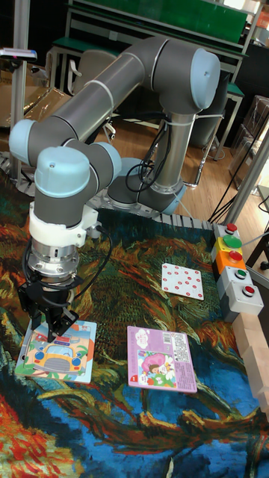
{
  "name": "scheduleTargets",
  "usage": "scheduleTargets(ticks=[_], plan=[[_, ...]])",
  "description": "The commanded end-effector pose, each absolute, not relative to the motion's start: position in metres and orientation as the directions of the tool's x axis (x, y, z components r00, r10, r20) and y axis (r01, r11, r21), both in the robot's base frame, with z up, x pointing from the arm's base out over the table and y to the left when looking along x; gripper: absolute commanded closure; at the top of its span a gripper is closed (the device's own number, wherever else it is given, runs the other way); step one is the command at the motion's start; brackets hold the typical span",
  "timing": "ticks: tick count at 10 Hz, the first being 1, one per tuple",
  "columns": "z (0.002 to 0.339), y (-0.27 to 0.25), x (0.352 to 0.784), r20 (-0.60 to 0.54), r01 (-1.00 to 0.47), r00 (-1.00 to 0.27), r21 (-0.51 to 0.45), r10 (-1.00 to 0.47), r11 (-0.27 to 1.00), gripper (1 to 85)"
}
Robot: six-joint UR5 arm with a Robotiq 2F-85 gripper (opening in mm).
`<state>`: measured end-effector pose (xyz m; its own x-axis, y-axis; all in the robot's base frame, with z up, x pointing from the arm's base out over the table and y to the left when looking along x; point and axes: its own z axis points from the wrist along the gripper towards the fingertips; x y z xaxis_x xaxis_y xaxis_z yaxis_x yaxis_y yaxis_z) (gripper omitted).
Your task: Assemble one piece of a puzzle
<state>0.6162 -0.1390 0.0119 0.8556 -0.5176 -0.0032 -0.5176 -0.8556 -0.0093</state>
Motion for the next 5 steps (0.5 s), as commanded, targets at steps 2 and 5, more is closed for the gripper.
scheduleTargets(ticks=[2, 5], plan=[[0.0149, -0.1377, 0.6160, -0.007, -0.532, 0.847, -0.021, -0.532, -0.847, 84.3], [0.0157, -0.1376, 0.6144, -0.013, -0.536, 0.844, -0.023, -0.536, -0.844, 84.3]])
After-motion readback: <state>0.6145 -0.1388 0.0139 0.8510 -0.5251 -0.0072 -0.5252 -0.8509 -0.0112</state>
